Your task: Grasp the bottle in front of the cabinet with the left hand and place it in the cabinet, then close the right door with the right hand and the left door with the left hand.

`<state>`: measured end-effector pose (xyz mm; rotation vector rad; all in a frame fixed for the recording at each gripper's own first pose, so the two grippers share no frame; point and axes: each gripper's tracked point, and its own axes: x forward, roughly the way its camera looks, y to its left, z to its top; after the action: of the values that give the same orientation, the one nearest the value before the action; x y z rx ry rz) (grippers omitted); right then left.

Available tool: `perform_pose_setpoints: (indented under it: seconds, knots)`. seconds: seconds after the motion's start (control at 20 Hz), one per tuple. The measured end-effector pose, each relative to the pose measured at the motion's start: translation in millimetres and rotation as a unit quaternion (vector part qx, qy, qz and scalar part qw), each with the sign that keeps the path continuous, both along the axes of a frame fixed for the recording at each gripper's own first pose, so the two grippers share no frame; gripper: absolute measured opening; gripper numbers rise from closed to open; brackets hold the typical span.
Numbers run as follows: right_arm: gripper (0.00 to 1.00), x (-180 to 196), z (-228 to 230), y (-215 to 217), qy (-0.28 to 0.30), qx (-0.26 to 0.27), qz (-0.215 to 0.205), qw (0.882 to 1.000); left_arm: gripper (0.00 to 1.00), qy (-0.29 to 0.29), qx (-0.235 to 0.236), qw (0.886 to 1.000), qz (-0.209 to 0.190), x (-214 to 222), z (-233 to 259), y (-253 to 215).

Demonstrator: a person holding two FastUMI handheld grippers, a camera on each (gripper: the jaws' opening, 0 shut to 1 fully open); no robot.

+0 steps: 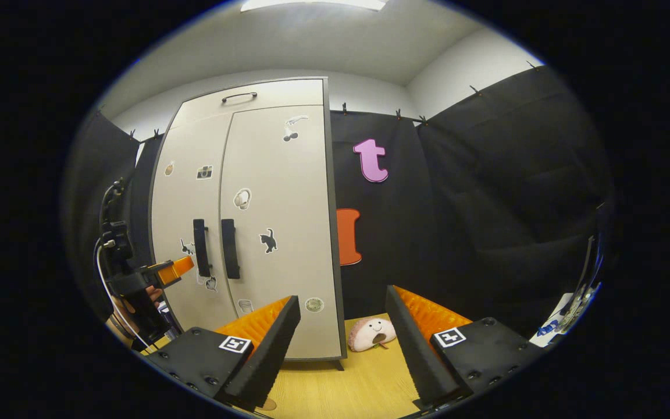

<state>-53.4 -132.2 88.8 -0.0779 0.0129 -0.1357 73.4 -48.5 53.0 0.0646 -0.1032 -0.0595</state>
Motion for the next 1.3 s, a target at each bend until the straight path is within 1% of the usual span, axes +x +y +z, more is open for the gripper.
perform_pose_setpoints:
  seconds: [0.15,0.3,0.35,0.4,0.5,0.55,0.6,0.65,0.75,0.85,1.0,1.3]
  knots:
    - [0.98,8,-4,12,0.001,0.006,0.018,1.0,0.95,-0.018,0.006,1.0,0.001,-26,17,10]
    - [0.98,17,-14,24,0.012,0.01,0.039,0.999,0.94,-0.026,0.01,1.0,0.01,-54,27,22]
    - [0.89,20,-17,28,0.011,0.013,0.044,0.999,0.94,-0.028,0.011,0.999,0.017,-63,29,28]
    - [0.98,23,-19,30,0.01,0.014,0.045,0.999,0.91,-0.03,0.011,0.999,0.023,-72,31,34]
    - [0.98,29,-26,37,0.011,0.015,0.051,0.999,0.91,-0.034,0.009,0.999,0.036,-88,34,46]
    - [0.98,32,-28,43,0.012,0.015,0.057,0.998,0.94,-0.034,0.008,0.998,0.043,-97,34,52]
    - [0.89,34,-29,49,0.01,0.015,0.064,0.998,0.94,-0.03,0.007,0.998,0.048,-103,30,57]
    - [0.98,36,-29,55,0.006,0.014,0.07,0.997,0.95,-0.023,0.003,0.998,0.05,-112,26,62]
    - [0.98,37,-29,65,-0.001,0.014,0.082,0.997,0.95,-0.012,-0.013,0.998,0.052,-128,16,70]
    - [0.98,38,-29,71,-0.006,0.012,0.086,0.996,0.94,-0.004,-0.02,0.998,0.06,-143,9,82]
    - [0.98,39,-29,72,-0.007,0.008,0.084,0.996,0.95,0.001,-0.02,0.996,0.082,-154,6,97]
    - [0.98,40,-36,80,0.001,0.02,0.096,0.995,0.95,0.004,-0.028,0.997,0.077,-156,2,94]
